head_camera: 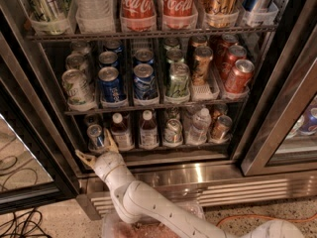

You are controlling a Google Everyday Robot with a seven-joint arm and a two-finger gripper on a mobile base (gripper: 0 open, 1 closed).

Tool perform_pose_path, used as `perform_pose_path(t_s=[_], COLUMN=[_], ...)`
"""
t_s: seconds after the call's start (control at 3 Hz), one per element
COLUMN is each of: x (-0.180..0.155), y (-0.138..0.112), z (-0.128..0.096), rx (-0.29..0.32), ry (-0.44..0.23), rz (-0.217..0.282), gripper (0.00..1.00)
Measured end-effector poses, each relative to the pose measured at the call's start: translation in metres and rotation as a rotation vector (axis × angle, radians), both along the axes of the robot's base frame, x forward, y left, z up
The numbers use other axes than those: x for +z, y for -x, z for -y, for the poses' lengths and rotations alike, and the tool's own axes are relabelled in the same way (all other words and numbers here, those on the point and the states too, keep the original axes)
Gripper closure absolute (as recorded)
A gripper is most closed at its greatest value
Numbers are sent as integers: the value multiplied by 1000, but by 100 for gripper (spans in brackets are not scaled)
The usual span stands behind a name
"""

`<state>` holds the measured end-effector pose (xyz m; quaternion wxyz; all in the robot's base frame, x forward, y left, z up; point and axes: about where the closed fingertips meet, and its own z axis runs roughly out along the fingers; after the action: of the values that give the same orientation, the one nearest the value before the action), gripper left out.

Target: Pick redbull can from bottom shelf of fridge

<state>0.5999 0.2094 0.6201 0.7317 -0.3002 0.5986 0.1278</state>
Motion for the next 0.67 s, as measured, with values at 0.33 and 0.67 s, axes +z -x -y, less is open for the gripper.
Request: perform_pose_path(t_s=[0.33,0.67], x=[1,4], y=[-2,-8], z=[1,3], rx=[-6,-44], ry=[0,-16], rz=[5,34], gripper=[25,26])
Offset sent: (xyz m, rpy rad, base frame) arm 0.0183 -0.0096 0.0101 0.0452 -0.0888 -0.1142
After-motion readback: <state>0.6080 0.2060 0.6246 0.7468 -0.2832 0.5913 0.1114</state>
